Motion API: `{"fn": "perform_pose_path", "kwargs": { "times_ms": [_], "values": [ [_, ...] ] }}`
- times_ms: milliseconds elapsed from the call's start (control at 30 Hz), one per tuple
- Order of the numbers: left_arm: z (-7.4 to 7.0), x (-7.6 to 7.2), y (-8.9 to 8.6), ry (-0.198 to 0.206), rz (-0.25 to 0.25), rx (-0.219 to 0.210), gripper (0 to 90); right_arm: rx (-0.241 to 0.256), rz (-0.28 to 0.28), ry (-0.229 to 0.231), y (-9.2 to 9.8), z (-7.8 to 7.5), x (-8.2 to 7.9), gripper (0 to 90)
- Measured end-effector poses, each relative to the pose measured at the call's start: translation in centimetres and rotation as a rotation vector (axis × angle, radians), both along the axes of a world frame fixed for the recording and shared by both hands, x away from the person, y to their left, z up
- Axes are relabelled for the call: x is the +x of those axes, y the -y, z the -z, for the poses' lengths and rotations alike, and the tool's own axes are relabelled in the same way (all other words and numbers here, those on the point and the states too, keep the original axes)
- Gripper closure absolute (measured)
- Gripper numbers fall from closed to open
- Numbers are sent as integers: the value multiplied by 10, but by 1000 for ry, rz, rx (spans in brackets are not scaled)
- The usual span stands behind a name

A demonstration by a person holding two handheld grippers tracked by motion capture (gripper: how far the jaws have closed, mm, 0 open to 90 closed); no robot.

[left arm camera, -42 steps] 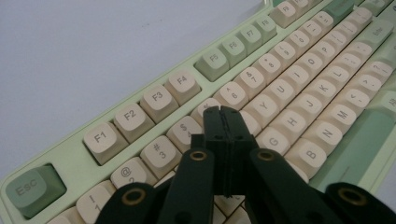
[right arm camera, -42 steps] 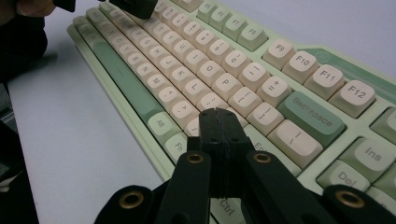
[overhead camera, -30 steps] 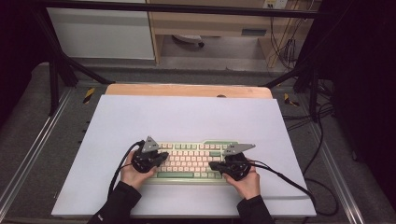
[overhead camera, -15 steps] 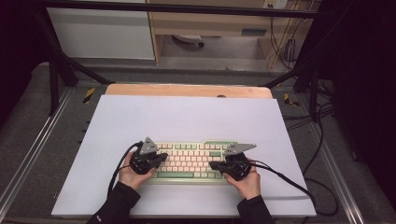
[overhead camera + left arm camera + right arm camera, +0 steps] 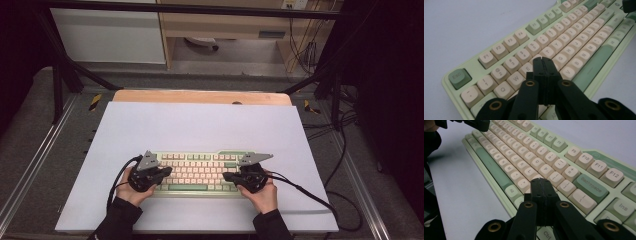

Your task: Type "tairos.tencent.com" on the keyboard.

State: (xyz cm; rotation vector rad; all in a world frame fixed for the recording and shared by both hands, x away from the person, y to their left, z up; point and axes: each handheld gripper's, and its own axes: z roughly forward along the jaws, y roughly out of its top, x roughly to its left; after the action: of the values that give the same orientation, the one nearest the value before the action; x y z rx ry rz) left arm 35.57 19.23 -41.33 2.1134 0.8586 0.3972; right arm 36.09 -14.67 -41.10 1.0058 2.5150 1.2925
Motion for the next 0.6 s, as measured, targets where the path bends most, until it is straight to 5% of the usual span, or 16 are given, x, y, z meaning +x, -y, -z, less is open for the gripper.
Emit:
{"fn": "perform_pose_path", "kwargs": {
  "times_ms": [600],
  "values": [
    [2,-8,-29,-8,-30,-33,899,-16,15,5,-39,-2,20,900]
  ]
}}
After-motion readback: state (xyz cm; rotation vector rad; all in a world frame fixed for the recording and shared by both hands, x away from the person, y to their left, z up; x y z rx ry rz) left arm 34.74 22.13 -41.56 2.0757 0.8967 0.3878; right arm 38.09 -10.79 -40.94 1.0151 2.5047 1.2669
